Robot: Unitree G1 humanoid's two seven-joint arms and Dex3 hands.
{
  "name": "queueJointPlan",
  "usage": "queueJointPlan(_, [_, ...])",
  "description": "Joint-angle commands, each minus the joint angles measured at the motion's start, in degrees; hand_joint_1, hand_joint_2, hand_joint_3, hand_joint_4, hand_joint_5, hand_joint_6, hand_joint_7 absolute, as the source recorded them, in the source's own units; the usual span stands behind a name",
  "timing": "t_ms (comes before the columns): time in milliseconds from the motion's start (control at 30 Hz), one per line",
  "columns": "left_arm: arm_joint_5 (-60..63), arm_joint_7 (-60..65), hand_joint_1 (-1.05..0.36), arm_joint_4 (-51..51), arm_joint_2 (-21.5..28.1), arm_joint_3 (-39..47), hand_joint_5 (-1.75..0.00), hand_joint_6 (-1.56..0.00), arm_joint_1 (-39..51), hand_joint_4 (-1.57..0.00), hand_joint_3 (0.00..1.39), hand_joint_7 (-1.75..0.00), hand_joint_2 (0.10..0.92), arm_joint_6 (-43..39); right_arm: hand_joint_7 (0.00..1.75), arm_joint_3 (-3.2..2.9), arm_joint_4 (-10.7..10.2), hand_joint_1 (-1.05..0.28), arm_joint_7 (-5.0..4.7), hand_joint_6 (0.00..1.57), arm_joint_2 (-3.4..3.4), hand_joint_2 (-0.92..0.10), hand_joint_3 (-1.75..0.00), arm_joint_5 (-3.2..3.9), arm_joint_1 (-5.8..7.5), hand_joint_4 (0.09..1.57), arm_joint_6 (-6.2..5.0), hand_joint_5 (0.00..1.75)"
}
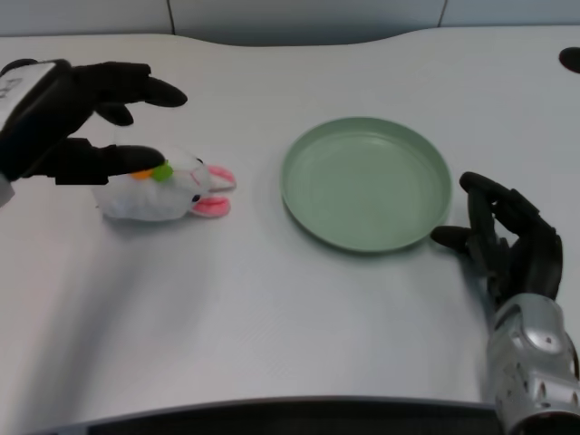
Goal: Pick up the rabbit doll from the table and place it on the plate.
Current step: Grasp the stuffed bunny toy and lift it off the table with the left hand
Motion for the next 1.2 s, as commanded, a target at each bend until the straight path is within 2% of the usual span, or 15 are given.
queueJointPlan(33, [5.2,-3.2,-0.68,0.7,3.3,-3.7,-0.3,-0.41,-2.8,-0.27,0.01,0.0,0.907,1.1,0.43,0.3,0.4,-0.31,-0.18,0.77,0.19,-0.92,-0.25,-0.37,-0.13,0.75,-0.72,1.08])
queueJointPlan(67, [6.2,-4.2,-0.74,0.8,3.9,-4.4,-0.25,-0.33,-3.3,-0.2,0.02,0.0,0.915,1.5,0.43,0.31,0.5,-0.31,-0.15,0.77,0.14,-0.92,-0.25,-0.42,-0.13,0.75,-0.85,1.08])
queueJointPlan(167, [9.8,-7.2,-0.84,1.0,5.3,-6.9,-0.18,-0.22,-5.4,-0.08,0.02,0.0,0.918,3.0,0.43,0.17,0.2,-0.31,-0.05,0.78,0.04,-0.92,-0.25,-0.18,-0.11,0.76,-0.43,1.08])
queueJointPlan(300, [11.6,-11.2,-0.86,2.1,5.9,-8.9,-0.17,-0.2,-7.7,-0.06,0.01,0.0,0.92,4.8,0.44,0.16,0.3,-0.31,-0.08,0.78,-0.1,-0.92,-0.25,-0.22,-0.13,0.76,-0.35,1.08])
queueJointPlan(367, [13.5,-15.7,-0.95,4.0,6.4,-11.3,-0.03,-0.09,-10.6,-0.01,0.0,0.0,0.901,6.4,0.43,0.09,0.3,-0.31,-0.13,0.76,-0.3,-0.92,-0.26,-0.23,-0.14,0.75,-0.17,1.07])
queueJointPlan(467, [15.4,-17.6,-1.0,6.7,6.2,-13.5,0.0,-0.05,-13.0,0.0,0.0,0.0,0.893,6.5,0.43,0.02,0.5,-0.31,0.13,0.77,-0.42,-0.92,-0.26,-0.08,-0.19,0.76,-0.45,1.08])
queueJointPlan(567, [17.0,-18.4,-1.03,9.3,5.5,-15.3,0.0,-0.02,-14.7,0.0,0.0,0.0,0.89,7.2,0.44,0.01,0.9,-0.32,0.54,0.78,-0.62,-0.92,-0.25,-0.08,-0.17,0.76,-0.98,1.08])
queueJointPlan(800, [18.1,-17.2,-1.03,15.6,4.0,-18.0,0.0,-0.01,-17.4,0.0,0.0,0.0,0.855,6.5,0.43,-0.18,-0.3,-0.32,-0.15,0.78,-0.28,-0.92,-0.24,0.22,0.03,0.78,0.2,1.09])
queueJointPlan(933, [20.1,-11.0,-1.02,21.9,2.2,-20.0,0.0,-0.02,-18.9,0.0,0.0,-0.01,0.86,4.1,0.43,-0.08,0.3,-0.32,0.4,0.78,-0.64,-0.92,-0.25,0.08,0.2,0.77,-0.46,1.07])
queueJointPlan(1067, [21.8,-7.2,-1.03,27.5,0.8,-21.9,0.0,-0.01,-21.1,0.0,0.01,0.0,0.881,2.4,0.43,-0.31,0.1,-0.32,0.46,0.78,-0.5,-0.92,-0.24,0.42,0.3,0.78,-0.34,1.08])
queueJointPlan(1200, [23.1,-5.0,-1.03,33.9,-1.4,-23.6,0.0,-0.01,-23.9,0.0,0.01,0.0,0.894,2.3,0.43,-0.25,-0.8,-0.32,0.44,0.78,-0.35,-0.92,-0.24,0.43,0.68,0.78,-0.06,1.08])
